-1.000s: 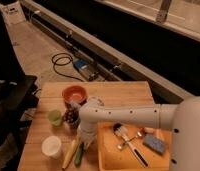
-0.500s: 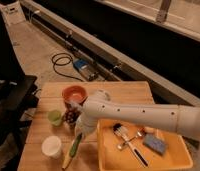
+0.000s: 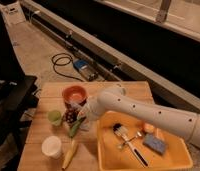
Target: Place pepper in red bowl
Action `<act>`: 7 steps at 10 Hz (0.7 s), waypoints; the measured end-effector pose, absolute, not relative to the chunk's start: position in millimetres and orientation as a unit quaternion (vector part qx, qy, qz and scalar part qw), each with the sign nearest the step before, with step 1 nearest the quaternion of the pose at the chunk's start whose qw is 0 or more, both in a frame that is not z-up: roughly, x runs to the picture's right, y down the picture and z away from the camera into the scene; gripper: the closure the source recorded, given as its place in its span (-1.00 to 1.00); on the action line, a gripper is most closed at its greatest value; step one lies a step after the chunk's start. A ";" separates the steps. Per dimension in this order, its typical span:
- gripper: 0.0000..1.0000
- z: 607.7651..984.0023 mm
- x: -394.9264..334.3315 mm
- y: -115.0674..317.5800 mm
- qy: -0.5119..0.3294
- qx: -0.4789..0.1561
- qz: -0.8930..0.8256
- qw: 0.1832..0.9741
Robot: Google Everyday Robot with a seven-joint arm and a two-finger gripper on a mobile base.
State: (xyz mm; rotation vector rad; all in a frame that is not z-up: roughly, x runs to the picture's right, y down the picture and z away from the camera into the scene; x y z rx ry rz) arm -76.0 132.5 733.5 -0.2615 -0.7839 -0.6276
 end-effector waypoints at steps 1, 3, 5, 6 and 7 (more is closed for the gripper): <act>1.00 738.4 -71.9 108.8 -0.373 -0.102 -0.291 0.875; 1.00 749.4 -50.7 63.3 -0.365 -0.063 -0.264 0.890; 1.00 751.5 -45.7 52.4 -0.364 -0.054 -0.257 0.894; 1.00 751.5 -46.2 52.4 -0.364 -0.054 -0.258 0.893; 1.00 751.6 -46.4 52.4 -0.364 -0.054 -0.258 0.893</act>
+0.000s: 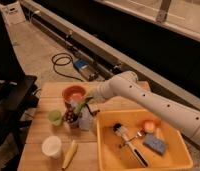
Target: Place pepper in red bowl
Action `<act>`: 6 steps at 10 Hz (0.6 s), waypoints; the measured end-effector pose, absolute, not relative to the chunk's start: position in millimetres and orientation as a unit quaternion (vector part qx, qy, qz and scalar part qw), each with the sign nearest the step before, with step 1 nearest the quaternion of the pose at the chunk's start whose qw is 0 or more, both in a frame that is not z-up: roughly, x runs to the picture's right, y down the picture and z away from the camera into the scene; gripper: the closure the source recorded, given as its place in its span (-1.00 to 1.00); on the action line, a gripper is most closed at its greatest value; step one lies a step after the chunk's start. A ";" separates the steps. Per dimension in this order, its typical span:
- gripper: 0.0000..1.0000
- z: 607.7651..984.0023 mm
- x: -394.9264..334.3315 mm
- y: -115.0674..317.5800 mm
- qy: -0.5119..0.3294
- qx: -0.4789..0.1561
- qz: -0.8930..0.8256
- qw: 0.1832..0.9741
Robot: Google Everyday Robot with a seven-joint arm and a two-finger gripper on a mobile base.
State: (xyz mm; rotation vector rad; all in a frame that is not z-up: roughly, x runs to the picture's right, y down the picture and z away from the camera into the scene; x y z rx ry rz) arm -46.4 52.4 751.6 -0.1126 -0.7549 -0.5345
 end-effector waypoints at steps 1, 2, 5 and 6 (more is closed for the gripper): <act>1.00 751.7 -46.3 52.5 -0.364 -0.054 -0.258 0.893; 1.00 751.8 -46.5 52.8 -0.364 -0.054 -0.258 0.893; 1.00 751.9 -46.3 35.9 -0.350 -0.026 -0.261 0.899; 1.00 753.2 -51.9 14.5 -0.347 -0.009 -0.264 0.900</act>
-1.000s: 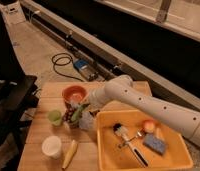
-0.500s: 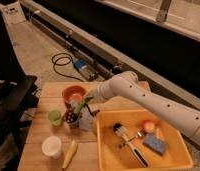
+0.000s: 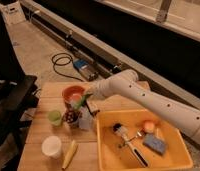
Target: Place pepper in red bowl
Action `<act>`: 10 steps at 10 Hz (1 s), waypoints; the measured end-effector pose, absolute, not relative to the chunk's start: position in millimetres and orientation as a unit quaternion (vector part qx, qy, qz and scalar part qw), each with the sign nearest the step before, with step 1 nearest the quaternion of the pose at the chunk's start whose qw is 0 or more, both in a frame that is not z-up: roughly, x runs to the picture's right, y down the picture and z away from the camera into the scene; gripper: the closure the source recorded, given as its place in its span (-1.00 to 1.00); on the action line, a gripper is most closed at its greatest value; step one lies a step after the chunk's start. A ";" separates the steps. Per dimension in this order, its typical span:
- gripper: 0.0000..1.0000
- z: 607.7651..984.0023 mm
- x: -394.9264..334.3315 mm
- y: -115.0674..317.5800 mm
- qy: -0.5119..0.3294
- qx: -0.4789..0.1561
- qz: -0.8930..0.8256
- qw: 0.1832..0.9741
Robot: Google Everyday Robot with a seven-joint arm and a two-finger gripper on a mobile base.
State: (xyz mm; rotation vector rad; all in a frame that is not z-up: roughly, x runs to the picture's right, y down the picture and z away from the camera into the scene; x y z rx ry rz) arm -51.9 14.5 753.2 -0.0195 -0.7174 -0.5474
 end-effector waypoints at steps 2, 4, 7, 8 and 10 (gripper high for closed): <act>1.00 769.0 -70.3 -19.6 -0.347 0.012 -0.272 0.898; 1.00 789.6 -104.9 -30.7 -0.360 0.016 -0.279 0.890; 0.93 824.4 -139.2 -27.2 -0.383 0.005 -0.286 0.878; 0.71 837.4 -145.7 -28.1 -0.388 0.000 -0.284 0.877; 0.42 865.8 -145.3 -30.2 -0.381 -0.009 -0.272 0.883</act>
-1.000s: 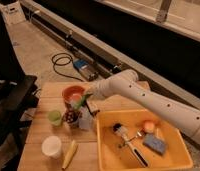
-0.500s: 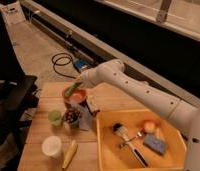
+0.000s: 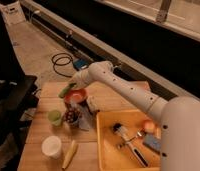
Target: Place pepper in red bowl
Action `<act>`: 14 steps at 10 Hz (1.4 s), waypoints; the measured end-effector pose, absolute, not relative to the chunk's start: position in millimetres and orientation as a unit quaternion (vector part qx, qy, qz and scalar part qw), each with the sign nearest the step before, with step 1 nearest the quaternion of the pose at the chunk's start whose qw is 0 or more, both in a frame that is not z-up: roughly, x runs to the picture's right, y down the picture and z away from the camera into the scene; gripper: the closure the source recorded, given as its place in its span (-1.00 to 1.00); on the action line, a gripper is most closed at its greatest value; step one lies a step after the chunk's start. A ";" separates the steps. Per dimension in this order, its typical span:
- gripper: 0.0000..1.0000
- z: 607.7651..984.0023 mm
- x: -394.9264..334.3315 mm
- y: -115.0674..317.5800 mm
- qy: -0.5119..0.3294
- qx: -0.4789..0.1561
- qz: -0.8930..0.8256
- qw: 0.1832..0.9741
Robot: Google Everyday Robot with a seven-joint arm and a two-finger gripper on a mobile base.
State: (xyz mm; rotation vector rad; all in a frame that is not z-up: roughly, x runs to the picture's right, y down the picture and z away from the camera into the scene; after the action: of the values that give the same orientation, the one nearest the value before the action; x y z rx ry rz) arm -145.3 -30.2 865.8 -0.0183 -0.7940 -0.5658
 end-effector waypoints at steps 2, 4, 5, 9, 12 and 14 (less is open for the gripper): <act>0.37 897.4 -136.1 -30.5 -0.369 -0.025 -0.253 0.894; 0.01 917.2 -121.8 -24.3 -0.358 -0.042 -0.238 0.902; -0.15 919.1 -120.7 -22.0 -0.355 -0.047 -0.235 0.904; -0.31 916.9 -105.6 -12.2 -0.347 -0.057 -0.226 0.909; -0.31 899.4 -103.3 -7.8 -0.347 -0.052 -0.236 0.906; -0.31 879.0 -100.3 -15.9 -0.348 -0.040 -0.244 0.904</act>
State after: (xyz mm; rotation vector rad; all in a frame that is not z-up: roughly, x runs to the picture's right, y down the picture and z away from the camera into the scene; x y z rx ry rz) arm -100.3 -15.9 879.0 -0.0835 -0.7187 -0.5036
